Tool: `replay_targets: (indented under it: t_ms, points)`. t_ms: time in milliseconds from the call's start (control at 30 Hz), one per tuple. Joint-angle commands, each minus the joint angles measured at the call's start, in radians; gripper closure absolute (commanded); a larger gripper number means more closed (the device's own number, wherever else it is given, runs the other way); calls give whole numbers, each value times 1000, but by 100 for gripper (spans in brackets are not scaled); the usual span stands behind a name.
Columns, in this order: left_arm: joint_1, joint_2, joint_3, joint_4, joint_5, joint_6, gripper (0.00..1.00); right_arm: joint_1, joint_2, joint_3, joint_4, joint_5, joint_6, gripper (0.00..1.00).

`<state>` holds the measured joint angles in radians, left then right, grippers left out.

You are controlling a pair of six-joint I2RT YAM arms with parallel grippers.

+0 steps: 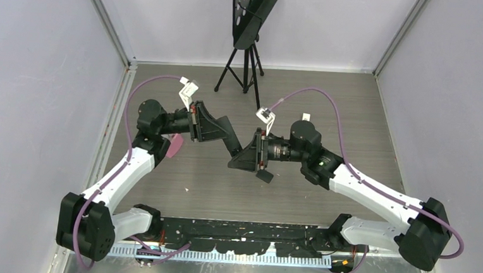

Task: Load the batteries into the remote control

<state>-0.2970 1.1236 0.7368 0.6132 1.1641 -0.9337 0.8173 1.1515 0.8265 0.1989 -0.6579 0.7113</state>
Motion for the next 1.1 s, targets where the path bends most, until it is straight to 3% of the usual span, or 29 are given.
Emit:
replay_targets:
  t_ms: [0, 133, 300, 367, 433, 600, 733, 900, 1067]
  points:
    - [-7, -18, 15, 79, 18, -25, 100, 1, -97, 0, 101, 23, -6, 41]
    - [-7, -12, 15, 78, 17, -25, 100, 0, -209, -40, 110, 147, -18, 34]
    - [-7, -14, 15, 78, 20, -28, 100, 0, -299, -62, -36, 416, -59, 27]
    - [-8, -19, 16, 78, 24, -28, 100, 0, -288, -56, -83, 457, -72, 24]
    - [-12, -25, 16, 79, 31, -28, 100, 0, -254, -40, -95, 407, -82, 24]
    - [-30, -38, 18, 91, 43, -26, 100, 3, -116, 19, -46, 103, -84, 25]
    - [-40, -44, 23, 91, 50, -30, 100, 14, -41, 48, 12, 11, -57, 44]
    - [-41, -57, 25, 97, 6, -70, 98, 15, -26, 27, 126, 54, -3, 76]
    - [-42, -70, 14, 134, -144, -180, 60, 15, -32, -27, 254, 164, 65, 91]
